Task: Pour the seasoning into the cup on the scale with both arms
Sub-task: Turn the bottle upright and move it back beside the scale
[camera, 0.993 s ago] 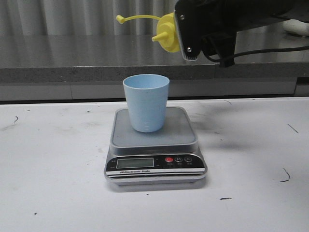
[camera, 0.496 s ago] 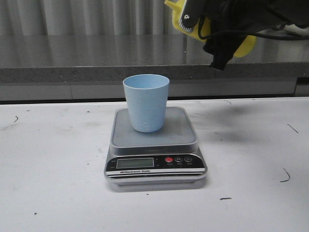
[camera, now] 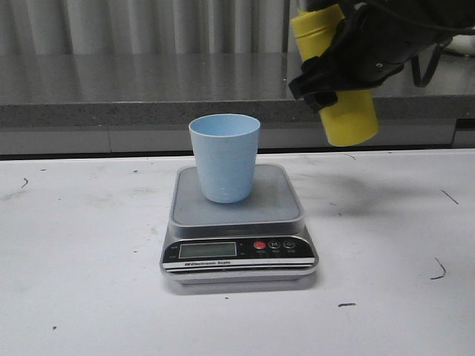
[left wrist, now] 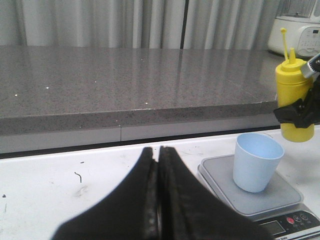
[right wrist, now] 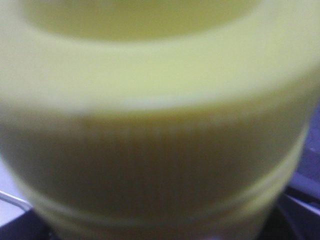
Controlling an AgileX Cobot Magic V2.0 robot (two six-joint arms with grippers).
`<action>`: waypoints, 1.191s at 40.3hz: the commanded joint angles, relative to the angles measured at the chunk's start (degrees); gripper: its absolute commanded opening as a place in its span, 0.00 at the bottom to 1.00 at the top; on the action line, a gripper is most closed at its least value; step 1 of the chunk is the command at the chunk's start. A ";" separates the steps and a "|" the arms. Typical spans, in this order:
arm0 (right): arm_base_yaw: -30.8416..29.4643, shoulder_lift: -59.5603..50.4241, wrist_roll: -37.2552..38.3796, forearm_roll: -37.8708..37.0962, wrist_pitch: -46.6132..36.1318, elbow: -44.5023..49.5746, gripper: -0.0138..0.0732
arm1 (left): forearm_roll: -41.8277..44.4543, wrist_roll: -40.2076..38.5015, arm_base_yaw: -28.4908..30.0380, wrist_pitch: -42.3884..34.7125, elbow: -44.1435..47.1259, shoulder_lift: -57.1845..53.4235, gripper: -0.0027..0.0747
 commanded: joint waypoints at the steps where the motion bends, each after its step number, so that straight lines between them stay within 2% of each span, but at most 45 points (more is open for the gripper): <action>1: -0.21 -4.96 7.35 -1.01 -0.13 -2.18 0.39 | -0.62 -0.87 0.08 -4.74 -1.58 0.71 0.01; 9: -0.21 -8.51 15.71 -0.61 6.01 -1.33 0.39 | -0.62 -0.87 0.08 -4.74 -1.58 0.71 0.01; 23: -0.21 -16.01 17.30 -0.61 0.56 9.80 0.39 | -0.62 -0.87 0.08 -4.74 -1.58 0.71 0.01; 30: -0.21 -16.18 18.06 -1.04 -4.37 13.40 0.39 | -0.62 -0.87 0.08 -4.74 -1.58 0.71 0.01; 34: -0.21 -16.12 23.41 -6.28 -5.92 15.48 0.39 | -0.62 -0.87 0.08 -4.74 -1.58 0.71 0.01; 39: -0.21 -16.05 35.27 -17.50 -8.20 18.21 0.39 | -0.62 -0.87 0.08 -4.74 -1.58 0.71 0.01; 45: -0.21 -16.00 49.93 -30.56 -15.10 22.87 0.39 | -0.62 -0.87 0.08 -4.74 -1.58 0.71 0.01; 48: -0.21 -15.62 54.97 -35.90 -20.27 25.61 0.39 | -0.62 -0.87 0.08 -4.74 -1.58 0.71 0.01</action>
